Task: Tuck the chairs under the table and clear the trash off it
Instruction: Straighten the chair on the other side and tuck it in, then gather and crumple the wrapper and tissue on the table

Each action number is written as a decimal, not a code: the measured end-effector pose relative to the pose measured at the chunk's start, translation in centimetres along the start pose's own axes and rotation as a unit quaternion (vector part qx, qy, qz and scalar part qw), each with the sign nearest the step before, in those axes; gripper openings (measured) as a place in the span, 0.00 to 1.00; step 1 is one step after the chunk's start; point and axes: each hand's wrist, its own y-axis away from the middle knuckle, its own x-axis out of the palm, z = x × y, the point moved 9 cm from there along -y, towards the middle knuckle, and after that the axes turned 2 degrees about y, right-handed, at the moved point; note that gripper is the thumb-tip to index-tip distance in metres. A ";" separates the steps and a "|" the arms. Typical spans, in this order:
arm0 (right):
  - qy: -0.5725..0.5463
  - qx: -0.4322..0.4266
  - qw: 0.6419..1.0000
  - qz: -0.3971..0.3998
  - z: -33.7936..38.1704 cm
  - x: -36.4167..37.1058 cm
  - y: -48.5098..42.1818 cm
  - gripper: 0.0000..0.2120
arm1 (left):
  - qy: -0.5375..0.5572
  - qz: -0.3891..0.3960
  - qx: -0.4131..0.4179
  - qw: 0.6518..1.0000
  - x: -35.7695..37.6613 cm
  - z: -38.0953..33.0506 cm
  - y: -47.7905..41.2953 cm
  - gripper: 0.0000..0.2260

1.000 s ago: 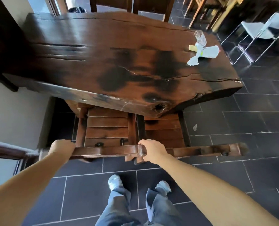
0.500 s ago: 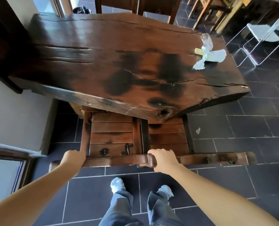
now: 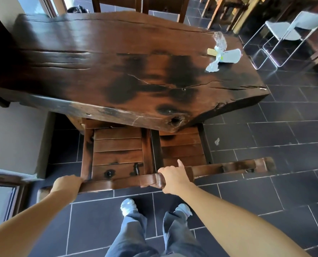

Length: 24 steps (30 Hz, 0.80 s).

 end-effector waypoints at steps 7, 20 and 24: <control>0.062 -0.032 0.997 -0.014 0.6 0.8 1.4 0.24 | 0.009 -0.020 -0.006 1.000 1.5 -0.6 1.8 0.13; 0.030 -0.044 0.998 -0.020 1.0 0.4 1.6 0.25 | 0.062 -0.004 -0.018 0.998 0.7 -0.3 2.8 0.16; -0.064 -0.125 0.988 -0.060 -0.3 -0.2 3.0 0.30 | 0.196 0.006 -0.010 0.981 -4.3 -3.8 2.5 0.27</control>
